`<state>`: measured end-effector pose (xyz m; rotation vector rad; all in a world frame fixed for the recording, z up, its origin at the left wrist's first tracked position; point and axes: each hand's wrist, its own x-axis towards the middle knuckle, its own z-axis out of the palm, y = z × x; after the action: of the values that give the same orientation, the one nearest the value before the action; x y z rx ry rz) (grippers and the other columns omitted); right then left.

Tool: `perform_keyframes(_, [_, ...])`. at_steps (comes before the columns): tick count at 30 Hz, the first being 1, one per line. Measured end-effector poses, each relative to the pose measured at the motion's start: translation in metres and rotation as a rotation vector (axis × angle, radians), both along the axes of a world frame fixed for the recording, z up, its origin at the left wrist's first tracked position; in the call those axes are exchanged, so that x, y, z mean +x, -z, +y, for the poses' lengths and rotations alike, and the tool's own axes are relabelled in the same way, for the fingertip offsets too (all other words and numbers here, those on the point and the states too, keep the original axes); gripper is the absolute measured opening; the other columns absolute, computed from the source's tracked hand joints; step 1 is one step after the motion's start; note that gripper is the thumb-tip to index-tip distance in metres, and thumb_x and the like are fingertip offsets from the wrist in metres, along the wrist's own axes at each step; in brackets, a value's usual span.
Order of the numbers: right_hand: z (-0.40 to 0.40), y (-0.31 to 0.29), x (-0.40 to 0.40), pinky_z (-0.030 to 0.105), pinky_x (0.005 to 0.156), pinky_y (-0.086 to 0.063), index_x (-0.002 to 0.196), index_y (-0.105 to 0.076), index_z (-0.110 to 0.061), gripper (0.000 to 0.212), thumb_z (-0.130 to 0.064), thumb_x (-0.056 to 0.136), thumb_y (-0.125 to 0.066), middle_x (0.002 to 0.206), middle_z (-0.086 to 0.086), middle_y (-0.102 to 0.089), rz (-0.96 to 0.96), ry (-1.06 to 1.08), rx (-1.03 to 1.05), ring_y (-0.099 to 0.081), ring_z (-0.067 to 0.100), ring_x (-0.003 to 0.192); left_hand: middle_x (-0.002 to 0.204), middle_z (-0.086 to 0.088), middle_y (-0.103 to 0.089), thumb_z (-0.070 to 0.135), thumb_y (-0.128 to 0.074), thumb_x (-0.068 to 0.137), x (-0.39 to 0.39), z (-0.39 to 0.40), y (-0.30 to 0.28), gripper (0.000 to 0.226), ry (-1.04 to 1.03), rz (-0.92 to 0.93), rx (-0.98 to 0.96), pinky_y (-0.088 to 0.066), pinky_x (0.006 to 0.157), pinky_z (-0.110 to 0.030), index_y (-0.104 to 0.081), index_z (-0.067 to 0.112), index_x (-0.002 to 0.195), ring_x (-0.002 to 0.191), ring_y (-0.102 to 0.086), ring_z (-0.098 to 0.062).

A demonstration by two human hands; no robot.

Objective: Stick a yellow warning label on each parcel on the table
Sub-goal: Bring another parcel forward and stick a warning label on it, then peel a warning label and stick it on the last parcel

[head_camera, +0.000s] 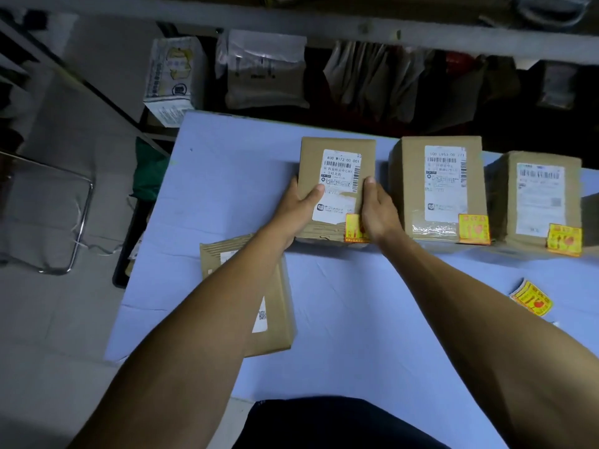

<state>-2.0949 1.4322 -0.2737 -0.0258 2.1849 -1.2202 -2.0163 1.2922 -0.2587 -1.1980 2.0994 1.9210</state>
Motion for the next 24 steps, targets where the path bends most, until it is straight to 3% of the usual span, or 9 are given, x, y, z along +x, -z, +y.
perform_keyframes(3, [0.008, -0.012, -0.003, 0.032, 0.092, -0.040, 0.133, -0.057, -0.017, 0.054, -0.051, 0.106, -0.025, 0.126, 0.006, -0.062, 0.036, -0.101, 0.084, -0.058, 0.025, 0.110, 0.126, 0.000, -0.068, 0.027, -0.065, 0.092, 0.001, -0.001, -0.016, 0.044, 0.006, -0.077, -0.189, -0.052, 0.095, -0.031, -0.054, 0.020, 0.134, 0.114, -0.064, -0.021])
perform_keyframes(7, [0.025, -0.029, 0.002, 0.036, 0.105, -0.040, 0.146, -0.048, -0.010, 0.057, -0.047, 0.104, -0.039, 0.144, 0.015, -0.056, 0.200, -0.151, 0.153, -0.051, 0.033, 0.133, 0.137, -0.005, -0.061, 0.020, -0.062, 0.092, 0.019, 0.000, -0.044, 0.048, 0.156, -0.090, -0.426, -0.042, 0.090, -0.022, -0.053, 0.017, 0.138, 0.124, -0.057, -0.025])
perform_keyframes(11, [0.042, -0.046, 0.027, 0.036, 0.099, -0.042, 0.140, -0.054, -0.004, 0.049, -0.036, 0.102, -0.049, 0.137, 0.019, -0.060, 0.384, -0.201, 0.219, -0.055, 0.036, 0.127, 0.151, -0.013, -0.045, 0.024, -0.062, 0.095, 0.070, -0.005, -0.058, 0.058, 0.308, -0.135, -0.604, -0.032, 0.110, -0.029, -0.043, 0.010, 0.147, 0.139, -0.042, -0.029])
perform_keyframes(16, [0.042, -0.056, 0.091, 0.036, 0.090, -0.046, 0.128, -0.063, -0.006, 0.038, -0.024, 0.095, -0.057, 0.126, 0.019, -0.065, 0.472, -0.271, 0.207, -0.061, 0.036, 0.114, 0.158, -0.015, -0.034, 0.020, -0.063, 0.094, 0.153, -0.014, -0.049, 0.055, 0.248, -0.186, -0.653, -0.021, 0.116, -0.028, -0.047, 0.011, 0.145, 0.149, -0.026, -0.026])
perform_keyframes(20, [0.032, -0.059, 0.150, 0.035, 0.094, -0.044, 0.131, -0.061, -0.005, 0.037, -0.020, 0.098, -0.055, 0.133, 0.017, -0.064, 0.372, -0.353, 0.140, -0.059, 0.035, 0.120, 0.160, -0.011, -0.027, 0.028, -0.066, 0.093, 0.208, -0.009, -0.037, 0.063, 0.119, -0.189, -0.624, -0.028, 0.118, -0.038, -0.039, 0.018, 0.148, 0.149, -0.023, -0.033])
perform_keyframes(22, [0.024, -0.056, 0.176, 0.035, 0.105, -0.040, 0.143, -0.051, -0.007, 0.048, -0.031, 0.102, -0.052, 0.145, 0.013, -0.056, 0.199, -0.395, 0.111, -0.052, 0.031, 0.133, 0.165, -0.010, -0.017, 0.034, -0.068, 0.091, 0.228, -0.002, -0.029, 0.080, 0.025, -0.222, -0.502, -0.025, 0.119, -0.037, -0.023, 0.020, 0.156, 0.152, -0.018, -0.027])
perform_keyframes(24, [0.020, -0.050, 0.198, 0.039, 0.115, -0.035, 0.151, -0.040, -0.009, 0.059, -0.042, 0.102, -0.049, 0.155, 0.010, -0.044, -0.010, -0.411, 0.078, -0.043, 0.028, 0.141, 0.164, -0.005, -0.026, 0.037, -0.070, 0.090, 0.242, 0.007, -0.020, 0.093, -0.060, -0.221, -0.335, -0.029, 0.117, -0.034, -0.011, 0.021, 0.159, 0.149, -0.028, -0.022])
